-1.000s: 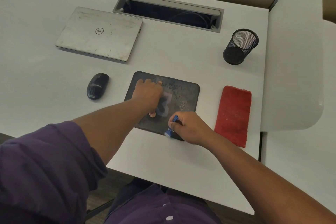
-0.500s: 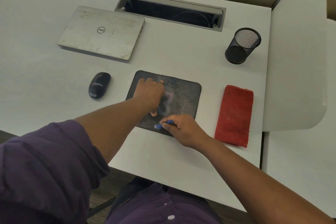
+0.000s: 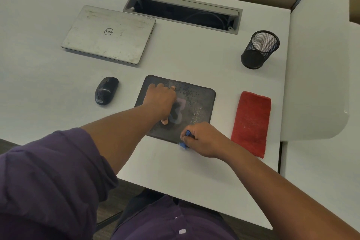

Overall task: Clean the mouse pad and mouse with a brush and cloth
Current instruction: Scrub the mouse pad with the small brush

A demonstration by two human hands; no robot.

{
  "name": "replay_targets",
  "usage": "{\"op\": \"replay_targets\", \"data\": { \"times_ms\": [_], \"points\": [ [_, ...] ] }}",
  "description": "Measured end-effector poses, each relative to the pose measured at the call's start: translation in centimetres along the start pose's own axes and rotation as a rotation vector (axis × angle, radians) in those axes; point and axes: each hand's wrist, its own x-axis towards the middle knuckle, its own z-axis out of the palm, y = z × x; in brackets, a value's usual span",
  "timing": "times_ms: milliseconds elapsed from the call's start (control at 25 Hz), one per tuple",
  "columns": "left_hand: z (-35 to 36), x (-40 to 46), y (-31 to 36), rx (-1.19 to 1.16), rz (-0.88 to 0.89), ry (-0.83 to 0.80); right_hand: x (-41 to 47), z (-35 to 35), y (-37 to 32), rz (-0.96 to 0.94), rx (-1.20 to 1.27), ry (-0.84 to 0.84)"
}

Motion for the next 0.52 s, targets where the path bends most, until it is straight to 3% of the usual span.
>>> {"op": "replay_targets", "data": {
  "times_ms": [280, 480, 520],
  "points": [
    [-0.1, -0.1, 0.0, 0.005, 0.01, -0.003, -1.2, 0.4, 0.2, 0.026, 0.114, -0.072],
    [-0.2, -0.2, 0.1, 0.02, 0.015, 0.004, -0.9, -0.4, 0.9, 0.034, 0.128, 0.085],
    [-0.3, -0.2, 0.2, 0.029, 0.017, 0.01, -0.9, -0.9, 1.1, 0.033, 0.18, 0.18]
  ]
}}
